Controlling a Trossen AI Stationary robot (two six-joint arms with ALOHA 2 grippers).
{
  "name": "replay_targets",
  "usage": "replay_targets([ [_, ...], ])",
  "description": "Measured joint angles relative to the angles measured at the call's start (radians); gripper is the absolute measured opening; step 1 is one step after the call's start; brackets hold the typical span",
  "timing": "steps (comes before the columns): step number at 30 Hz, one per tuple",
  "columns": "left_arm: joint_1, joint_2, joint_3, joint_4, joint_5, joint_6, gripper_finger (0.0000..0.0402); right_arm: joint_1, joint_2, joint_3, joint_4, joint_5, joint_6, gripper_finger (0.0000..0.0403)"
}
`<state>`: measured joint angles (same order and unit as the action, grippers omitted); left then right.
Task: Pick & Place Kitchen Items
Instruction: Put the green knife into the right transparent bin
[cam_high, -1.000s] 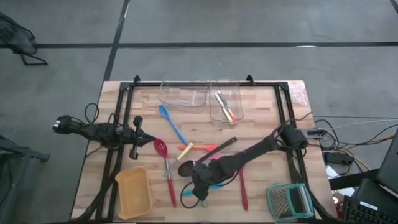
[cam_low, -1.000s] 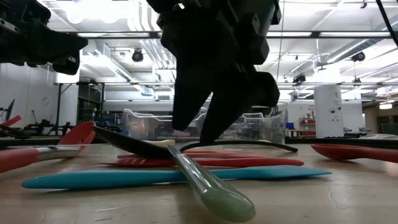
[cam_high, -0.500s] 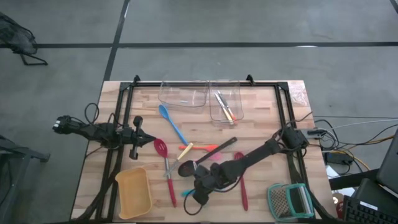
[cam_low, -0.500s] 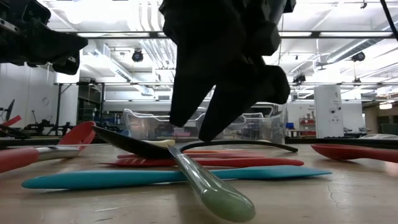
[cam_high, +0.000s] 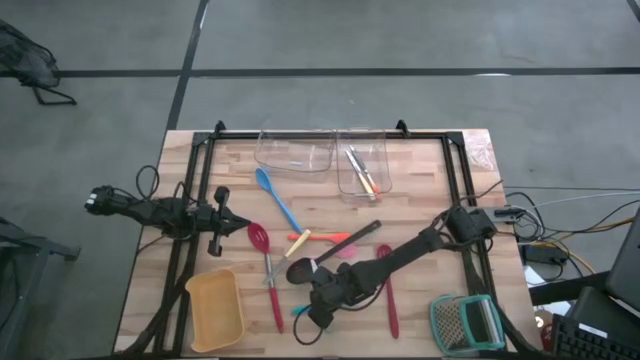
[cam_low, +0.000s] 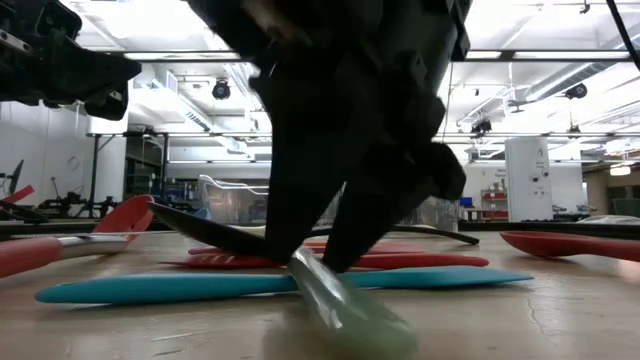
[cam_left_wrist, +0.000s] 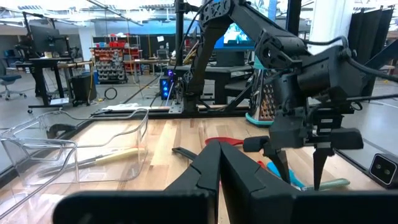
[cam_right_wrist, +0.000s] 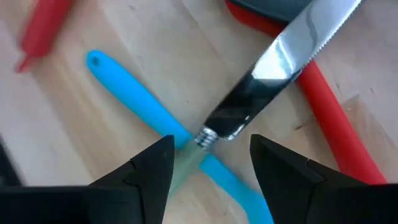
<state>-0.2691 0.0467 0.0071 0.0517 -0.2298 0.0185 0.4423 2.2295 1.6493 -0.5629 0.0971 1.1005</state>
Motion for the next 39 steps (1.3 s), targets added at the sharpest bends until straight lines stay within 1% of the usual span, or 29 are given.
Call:
replay_targets([
  [5, 0.0, 0.0, 0.0, 0.0, 0.0, 0.0, 0.0012, -0.002, 0.024, 0.016, -0.005, -0.012, -0.002, 0.0197],
  [10, 0.0, 0.0, 0.0, 0.0, 0.0, 0.0, 0.0012, -0.002, 0.023, 0.018, -0.01, -0.002, -0.018, 0.017],
  [21, 0.0, 0.0, 0.0, 0.0, 0.0, 0.0, 0.0012, -0.005, 0.022, 0.016, -0.036, 0.009, -0.057, 0.0066],
  [24, 0.0, 0.0, 0.0, 0.0, 0.0, 0.0, 0.0012, -0.005, 0.018, 0.015, -0.036, 0.008, -0.075, 0.0043],
  [28, 0.0, 0.0, 0.0, 0.0, 0.0, 0.0, 0.0012, -0.005, 0.008, 0.013, -0.049, 0.012, -0.092, 0.0043],
  [33, 0.0, 0.0, 0.0, 0.0, 0.0, 0.0, 0.0012, -0.004, -0.029, 0.013, -0.118, 0.036, -0.091, 0.0057],
  [39, 0.0, 0.001, 0.0, 0.0, 0.0, 0.0, 0.0012, -0.01, -0.067, 0.013, -0.151, 0.066, -0.122, 0.0042],
])
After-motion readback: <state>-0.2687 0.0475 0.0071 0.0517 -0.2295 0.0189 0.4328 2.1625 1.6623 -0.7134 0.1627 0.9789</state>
